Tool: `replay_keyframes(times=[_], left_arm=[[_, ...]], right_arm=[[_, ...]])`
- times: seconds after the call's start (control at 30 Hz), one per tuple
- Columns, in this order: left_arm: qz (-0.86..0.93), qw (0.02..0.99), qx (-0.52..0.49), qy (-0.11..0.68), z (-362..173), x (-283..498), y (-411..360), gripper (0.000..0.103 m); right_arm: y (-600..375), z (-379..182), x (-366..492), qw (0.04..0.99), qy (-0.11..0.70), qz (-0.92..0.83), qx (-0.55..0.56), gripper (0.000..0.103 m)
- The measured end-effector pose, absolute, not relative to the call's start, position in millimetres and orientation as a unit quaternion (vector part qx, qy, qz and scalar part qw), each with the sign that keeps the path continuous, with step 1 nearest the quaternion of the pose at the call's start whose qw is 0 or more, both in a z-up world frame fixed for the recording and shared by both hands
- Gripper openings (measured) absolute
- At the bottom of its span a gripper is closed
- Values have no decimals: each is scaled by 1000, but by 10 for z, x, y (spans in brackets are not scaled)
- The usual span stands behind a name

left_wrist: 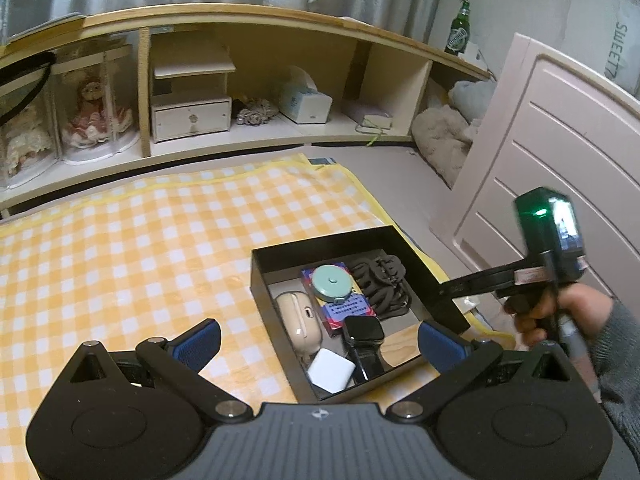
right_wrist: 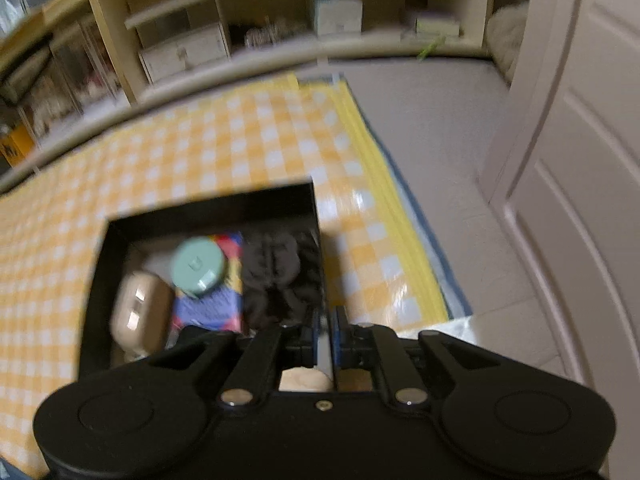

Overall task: Organize rigid objects
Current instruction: 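Release the box rim with the right tool while withdrawing the left tool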

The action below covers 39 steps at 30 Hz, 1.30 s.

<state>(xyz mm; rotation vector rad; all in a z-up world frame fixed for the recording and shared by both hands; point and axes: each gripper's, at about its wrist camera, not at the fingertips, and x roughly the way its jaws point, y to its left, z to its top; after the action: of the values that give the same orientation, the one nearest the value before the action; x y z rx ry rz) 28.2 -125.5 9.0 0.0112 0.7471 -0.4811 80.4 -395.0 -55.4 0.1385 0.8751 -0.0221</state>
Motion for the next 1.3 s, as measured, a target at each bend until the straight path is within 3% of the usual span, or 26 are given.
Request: replay_keyframes(times=[0.27, 0.4, 0.53, 1.03, 1.3], left_arm=[[-216, 914, 3, 342, 135, 206, -1080, 103], [-210, 920, 3, 331, 178, 131, -1007, 103], [-202, 923, -6, 328, 210, 65, -925, 103], [-175, 931, 35, 318, 154, -247, -837, 103], [-169, 928, 52, 327, 115, -301, -875, 103]], right_arm=[[-3669, -36, 235, 929, 365, 6, 58, 27], [-3547, 105, -69, 935, 349, 3, 55, 55], [-3441, 166, -320, 940, 338, -7, 44, 73], [-3196, 91, -882, 947, 319, -44, 17, 102], [-3168, 26, -933, 946, 320, -56, 18, 103]])
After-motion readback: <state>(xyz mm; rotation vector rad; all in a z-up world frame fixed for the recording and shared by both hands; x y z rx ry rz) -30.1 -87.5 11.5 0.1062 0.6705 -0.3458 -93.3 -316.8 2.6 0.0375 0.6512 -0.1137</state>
